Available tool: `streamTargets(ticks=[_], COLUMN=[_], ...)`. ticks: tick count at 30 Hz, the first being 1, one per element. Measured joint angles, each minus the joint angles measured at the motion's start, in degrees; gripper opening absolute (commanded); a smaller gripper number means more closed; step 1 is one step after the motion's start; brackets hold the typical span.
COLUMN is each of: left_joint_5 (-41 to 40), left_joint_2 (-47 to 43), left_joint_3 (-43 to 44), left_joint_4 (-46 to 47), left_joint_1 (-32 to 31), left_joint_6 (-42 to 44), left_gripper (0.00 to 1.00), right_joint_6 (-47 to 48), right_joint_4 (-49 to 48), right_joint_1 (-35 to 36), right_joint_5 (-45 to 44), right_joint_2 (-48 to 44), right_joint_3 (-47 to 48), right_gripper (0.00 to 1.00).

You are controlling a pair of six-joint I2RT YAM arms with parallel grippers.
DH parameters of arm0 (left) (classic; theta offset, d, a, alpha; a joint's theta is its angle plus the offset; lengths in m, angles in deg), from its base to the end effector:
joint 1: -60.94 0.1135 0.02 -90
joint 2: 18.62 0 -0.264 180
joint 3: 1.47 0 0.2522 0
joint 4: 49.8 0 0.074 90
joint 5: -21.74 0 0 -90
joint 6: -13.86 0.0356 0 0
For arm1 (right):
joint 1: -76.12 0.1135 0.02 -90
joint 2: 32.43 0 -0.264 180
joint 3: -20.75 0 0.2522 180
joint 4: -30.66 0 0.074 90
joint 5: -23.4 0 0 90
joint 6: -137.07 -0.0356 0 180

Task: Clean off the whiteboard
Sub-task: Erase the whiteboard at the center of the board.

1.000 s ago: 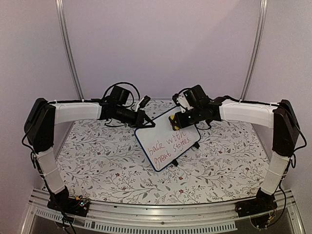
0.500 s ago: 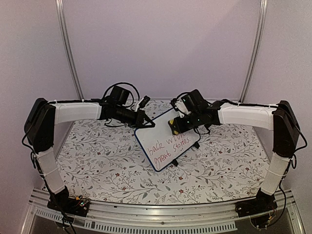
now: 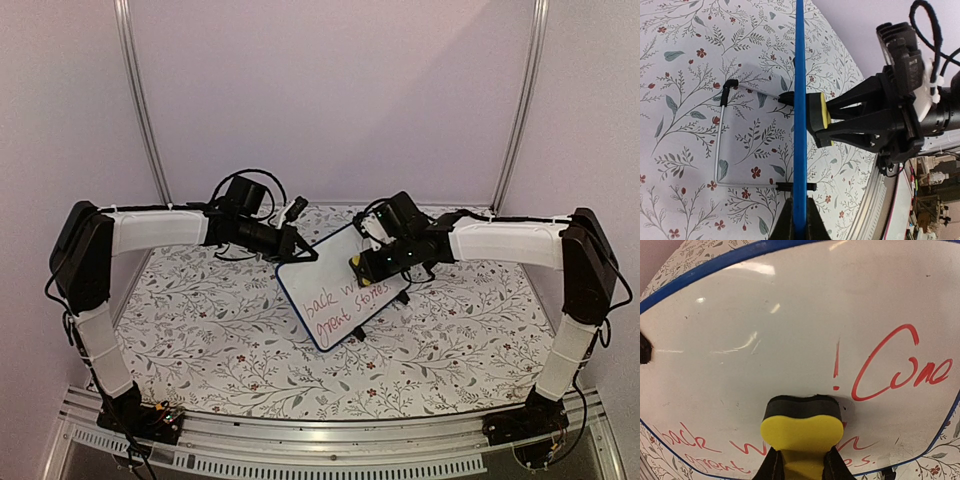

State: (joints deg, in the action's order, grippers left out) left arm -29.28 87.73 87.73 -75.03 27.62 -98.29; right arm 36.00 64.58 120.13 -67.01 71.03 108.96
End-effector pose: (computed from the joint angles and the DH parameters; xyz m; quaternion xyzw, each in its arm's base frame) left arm 0.3306 -0.2442 0.2239 0.2180 0.8453 -0.4473 0.1948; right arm 0.2853 0.2752 0.2210 -0.2645 0.8991 0.1583 0.3108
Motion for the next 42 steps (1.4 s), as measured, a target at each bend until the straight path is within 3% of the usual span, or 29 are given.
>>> streamTargets(ticks=[14,28,42], left_joint_5=[-0.7,-0.6,-0.8], left_joint_2=[0.0,0.0,0.0], left_joint_3=[0.0,0.0,0.0], left_joint_4=[0.3,0.3,0.5], left_joint_1=[0.2,0.2,0.7], left_joint_6=[-0.3,-0.5,-0.6], left_gripper=[0.0,0.0,0.0], right_joint_6=[1.5,1.4,2.9], right_joint_4=[3.8,1.4,5.0], right_joint_1=[0.2,0.9,4.9], right_joint_5=[2.2,2.5,1.9], right_joint_2=[3.3,0.4,6.3], right_joint_3=[8.1,-1.8,12.6], right_gripper=[0.16,0.16,0.16])
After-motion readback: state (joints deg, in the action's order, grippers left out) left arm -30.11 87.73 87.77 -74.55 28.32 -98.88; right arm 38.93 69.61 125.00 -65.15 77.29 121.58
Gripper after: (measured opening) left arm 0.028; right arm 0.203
